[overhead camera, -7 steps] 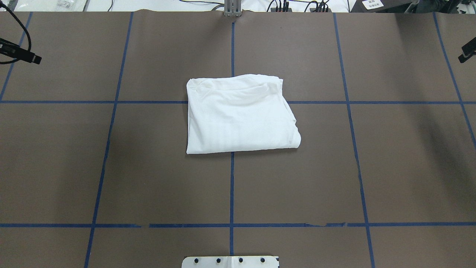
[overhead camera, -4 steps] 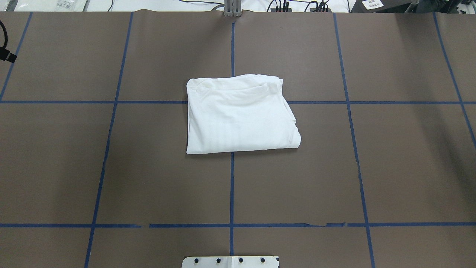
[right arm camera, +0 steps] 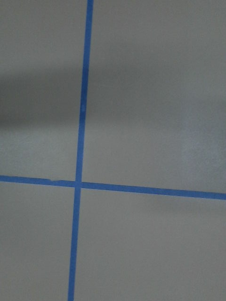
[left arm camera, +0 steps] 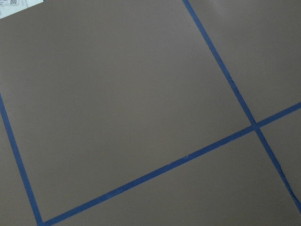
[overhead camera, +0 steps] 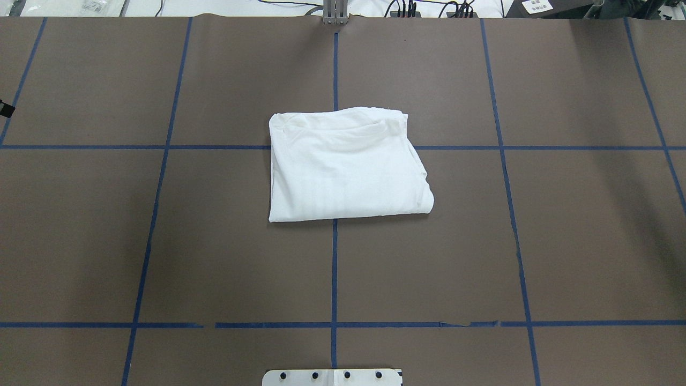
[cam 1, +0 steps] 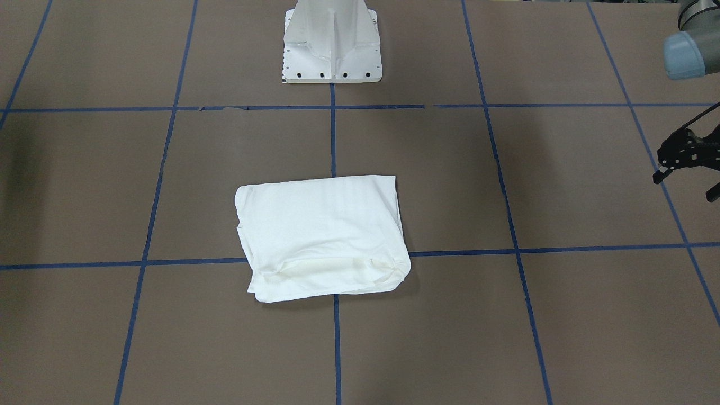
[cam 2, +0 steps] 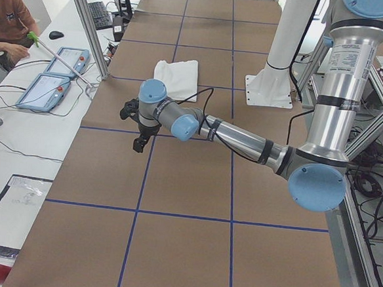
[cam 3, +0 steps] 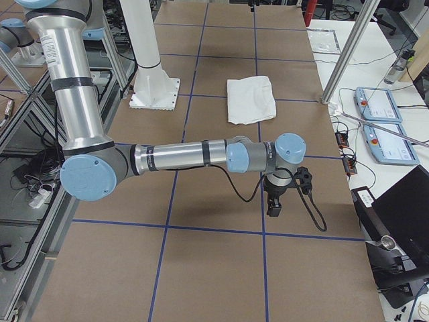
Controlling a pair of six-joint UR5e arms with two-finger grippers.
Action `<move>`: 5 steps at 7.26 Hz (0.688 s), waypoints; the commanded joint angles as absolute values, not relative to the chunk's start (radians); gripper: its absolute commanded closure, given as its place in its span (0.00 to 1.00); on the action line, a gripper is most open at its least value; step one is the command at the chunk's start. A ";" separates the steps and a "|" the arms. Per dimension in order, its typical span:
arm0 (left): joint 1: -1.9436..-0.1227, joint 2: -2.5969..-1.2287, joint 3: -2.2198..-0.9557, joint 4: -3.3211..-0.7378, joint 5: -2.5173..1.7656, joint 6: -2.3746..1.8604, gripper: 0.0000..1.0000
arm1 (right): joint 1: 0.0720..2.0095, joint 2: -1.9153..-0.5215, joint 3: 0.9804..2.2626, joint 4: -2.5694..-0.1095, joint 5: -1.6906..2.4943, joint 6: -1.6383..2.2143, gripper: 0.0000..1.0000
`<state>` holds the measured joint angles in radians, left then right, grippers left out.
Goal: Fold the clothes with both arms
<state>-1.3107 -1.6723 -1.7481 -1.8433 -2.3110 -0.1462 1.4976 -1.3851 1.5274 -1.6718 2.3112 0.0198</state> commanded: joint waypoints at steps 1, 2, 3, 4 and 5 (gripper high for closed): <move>-1.321 -1.651 -1.749 -1.835 -2.310 -0.150 0.01 | 1.497 -1.434 1.552 -1.698 2.293 -0.006 0.00; -1.357 -1.623 -1.755 -1.833 -2.316 -0.153 0.01 | 1.497 -1.493 1.621 -1.691 2.292 -0.006 0.00; -1.421 -1.614 -1.749 -1.832 -2.316 -0.147 0.01 | 1.502 -1.526 1.688 -1.700 2.292 -0.005 0.00; -1.475 -1.611 -1.723 -1.829 -2.318 -0.105 0.01 | 1.503 -1.554 1.709 -1.695 2.295 -0.005 0.00; -1.477 -1.582 -1.717 -1.825 -2.316 -0.019 0.01 | 1.502 -1.557 1.715 -1.695 2.298 -0.002 0.00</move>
